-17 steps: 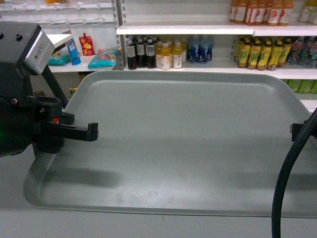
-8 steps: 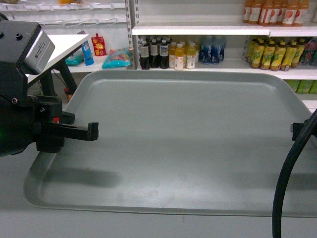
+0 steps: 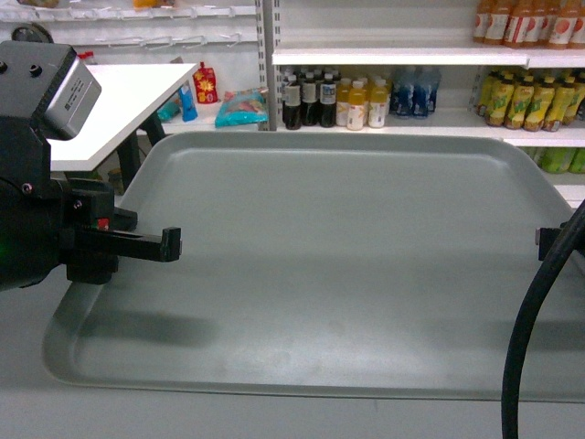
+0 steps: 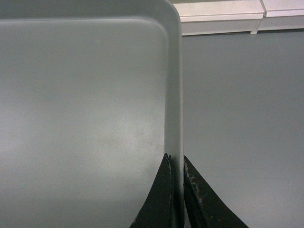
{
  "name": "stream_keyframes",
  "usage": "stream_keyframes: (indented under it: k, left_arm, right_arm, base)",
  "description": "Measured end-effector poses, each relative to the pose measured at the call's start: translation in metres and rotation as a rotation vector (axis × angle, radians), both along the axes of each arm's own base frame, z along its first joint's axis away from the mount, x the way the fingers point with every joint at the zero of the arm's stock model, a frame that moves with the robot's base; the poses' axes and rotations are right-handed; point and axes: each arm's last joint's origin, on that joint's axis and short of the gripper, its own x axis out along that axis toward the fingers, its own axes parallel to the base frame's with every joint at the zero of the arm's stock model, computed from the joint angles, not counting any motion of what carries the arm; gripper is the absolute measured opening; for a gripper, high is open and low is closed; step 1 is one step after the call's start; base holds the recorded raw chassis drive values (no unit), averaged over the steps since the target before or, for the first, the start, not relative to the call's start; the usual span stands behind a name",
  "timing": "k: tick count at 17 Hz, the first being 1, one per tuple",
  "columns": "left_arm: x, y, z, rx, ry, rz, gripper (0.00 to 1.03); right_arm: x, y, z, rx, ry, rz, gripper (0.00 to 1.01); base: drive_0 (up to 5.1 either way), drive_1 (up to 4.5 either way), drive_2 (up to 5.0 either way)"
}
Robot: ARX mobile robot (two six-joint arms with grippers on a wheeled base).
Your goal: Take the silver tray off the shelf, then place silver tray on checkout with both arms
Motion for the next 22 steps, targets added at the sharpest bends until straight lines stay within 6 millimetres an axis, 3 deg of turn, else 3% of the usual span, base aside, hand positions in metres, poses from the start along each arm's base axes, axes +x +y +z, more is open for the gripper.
stream_keyframes:
  k: [22]
  left_arm:
    - [0.0001, -0.0001, 0.0002, 0.000, -0.002, 0.000, 0.03]
  right_arm:
    - [0.0003, 0.0000, -0.0001, 0.000, -0.002, -0.002, 0.03]
  base:
    - [-4.9, 2.42, 2.4]
